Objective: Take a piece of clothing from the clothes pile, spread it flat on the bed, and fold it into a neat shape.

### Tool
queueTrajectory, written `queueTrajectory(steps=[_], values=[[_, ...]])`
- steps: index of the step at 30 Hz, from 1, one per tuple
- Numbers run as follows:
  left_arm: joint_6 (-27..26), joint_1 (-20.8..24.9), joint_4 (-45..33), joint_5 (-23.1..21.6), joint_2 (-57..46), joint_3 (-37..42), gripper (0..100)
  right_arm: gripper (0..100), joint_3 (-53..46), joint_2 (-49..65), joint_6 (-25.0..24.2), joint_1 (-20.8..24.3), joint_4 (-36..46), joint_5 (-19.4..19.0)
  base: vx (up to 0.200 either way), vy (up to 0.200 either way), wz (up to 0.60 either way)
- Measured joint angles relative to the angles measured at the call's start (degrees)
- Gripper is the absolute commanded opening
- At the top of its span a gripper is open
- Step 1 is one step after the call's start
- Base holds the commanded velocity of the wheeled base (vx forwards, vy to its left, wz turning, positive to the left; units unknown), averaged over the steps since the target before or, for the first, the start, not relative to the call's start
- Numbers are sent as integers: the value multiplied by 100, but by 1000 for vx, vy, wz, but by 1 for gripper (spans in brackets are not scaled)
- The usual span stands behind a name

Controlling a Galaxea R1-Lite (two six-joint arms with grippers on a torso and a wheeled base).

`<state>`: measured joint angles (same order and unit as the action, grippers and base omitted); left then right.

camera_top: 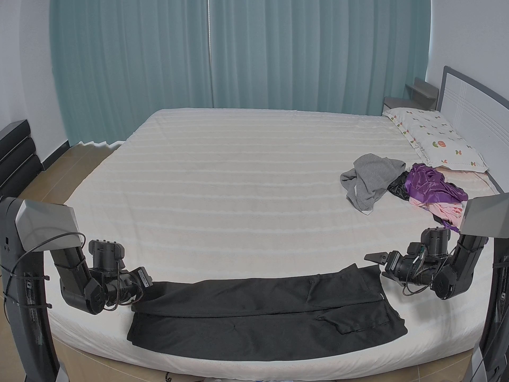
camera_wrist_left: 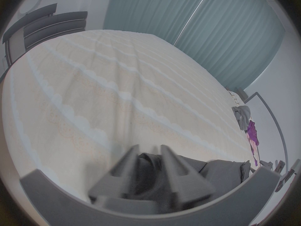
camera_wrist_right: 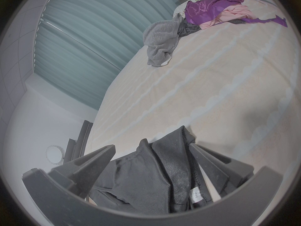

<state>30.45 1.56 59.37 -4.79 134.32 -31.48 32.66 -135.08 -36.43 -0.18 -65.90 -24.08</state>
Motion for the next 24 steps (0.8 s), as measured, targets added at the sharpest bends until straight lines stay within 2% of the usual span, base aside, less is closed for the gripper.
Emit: queueTrajectory(steps=[5,8,21,22,24], values=[[138,-82,51,124,22,-105,0,100,-20,-12,-5,0,0,0,0,0,0],[422,-112,65,291,28,-204,0,100,-28,-20,-5,0,0,0,0,0,0],[455,-202,71,346,267,-542,0,100,-50,-39,-5,7,0,5,0,0,0],[455,-200,68,346,284,-551,100,100,-50,-41,-6,7,0,7,0,0,0],[455,-196,57,346,308,-567,100,100,-50,-45,-6,7,-2,10,0,0,0]])
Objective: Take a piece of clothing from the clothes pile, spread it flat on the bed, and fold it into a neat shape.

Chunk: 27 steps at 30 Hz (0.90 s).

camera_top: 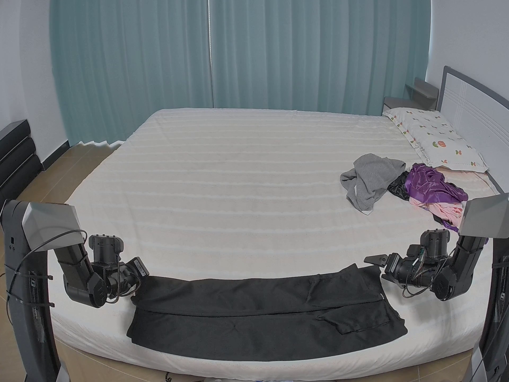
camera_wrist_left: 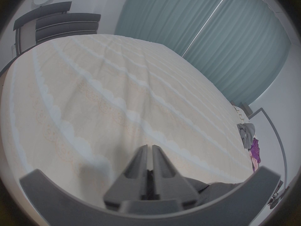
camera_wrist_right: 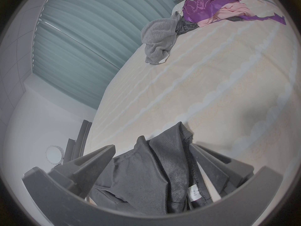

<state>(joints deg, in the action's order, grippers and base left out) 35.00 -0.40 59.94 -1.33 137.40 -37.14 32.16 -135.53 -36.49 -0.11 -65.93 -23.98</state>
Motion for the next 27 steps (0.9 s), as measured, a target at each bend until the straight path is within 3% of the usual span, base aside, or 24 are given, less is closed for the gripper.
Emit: queueTrajectory(steps=[13,20,27], values=[[512,-61,-27,-30,-272,236,100,100,-22,282,-221,1,139,77,0,0,0],[742,35,-24,-66,-1064,1351,100,100,-317,806,-416,88,336,283,0,0,0],[1095,406,-9,79,-1397,1981,100,100,-936,1415,-1048,374,347,600,0,0,0]])
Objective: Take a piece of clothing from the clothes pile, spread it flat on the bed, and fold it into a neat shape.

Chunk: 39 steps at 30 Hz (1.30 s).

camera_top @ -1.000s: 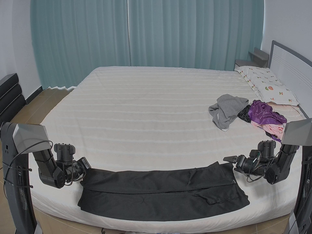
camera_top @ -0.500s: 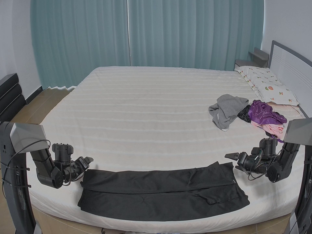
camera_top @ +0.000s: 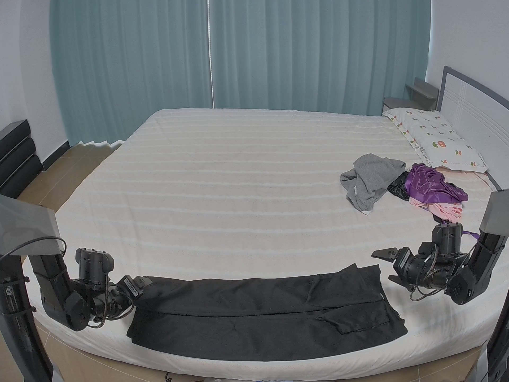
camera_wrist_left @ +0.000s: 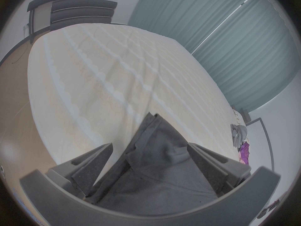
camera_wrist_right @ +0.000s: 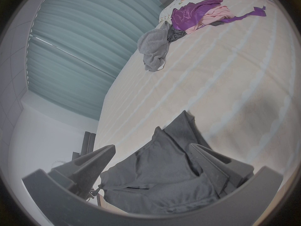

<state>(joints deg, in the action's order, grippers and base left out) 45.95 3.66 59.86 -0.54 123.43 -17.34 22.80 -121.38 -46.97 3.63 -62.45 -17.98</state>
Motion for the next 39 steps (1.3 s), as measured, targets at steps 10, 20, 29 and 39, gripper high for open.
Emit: queueTrajectory(steps=[10,20,29,39], values=[[-11,400,88,397,284,-22,0,100,-323,222,-32,90,0,33,0,0,0],[1,472,833,1047,488,-41,0,100,-474,263,-27,428,317,551,0,0,0],[-22,489,1486,1146,494,193,0,100,-94,-102,-122,733,599,980,0,0,0],[-29,494,1512,1151,507,218,0,100,208,-563,-115,780,623,1393,0,0,0]])
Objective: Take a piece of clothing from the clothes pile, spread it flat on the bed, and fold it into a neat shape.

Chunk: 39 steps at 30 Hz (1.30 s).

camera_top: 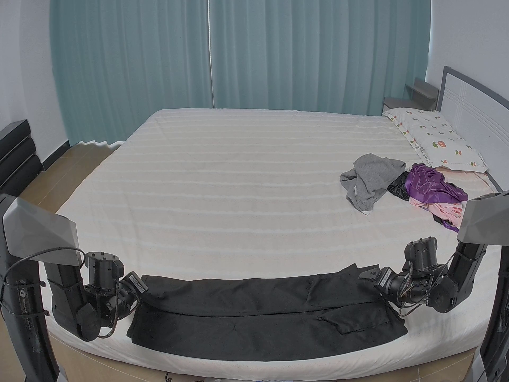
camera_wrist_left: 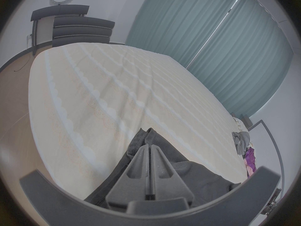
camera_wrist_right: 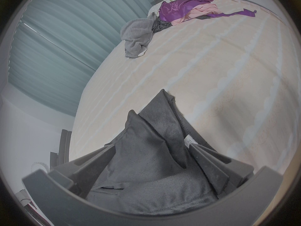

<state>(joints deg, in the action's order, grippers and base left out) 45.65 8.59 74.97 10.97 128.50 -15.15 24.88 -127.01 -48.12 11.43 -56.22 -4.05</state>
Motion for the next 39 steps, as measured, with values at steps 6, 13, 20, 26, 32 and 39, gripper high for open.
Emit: queueTrajectory(steps=[6,13,20,26,32,39], values=[[2,0,0,0,0,9,0,100,4,-91,17,17,6,176,0,0,0],[9,2,7,-5,11,9,0,0,20,-171,24,6,-10,178,0,0,0],[18,2,7,-6,16,5,0,0,13,-240,17,6,-21,195,0,0,0],[29,2,7,-6,16,5,0,0,-44,-217,22,6,-16,206,0,0,0],[20,2,7,-9,20,2,0,0,-72,-155,30,-22,-7,205,0,0,0],[9,2,7,-9,24,2,0,100,-107,-179,63,-30,-35,178,0,0,0]])
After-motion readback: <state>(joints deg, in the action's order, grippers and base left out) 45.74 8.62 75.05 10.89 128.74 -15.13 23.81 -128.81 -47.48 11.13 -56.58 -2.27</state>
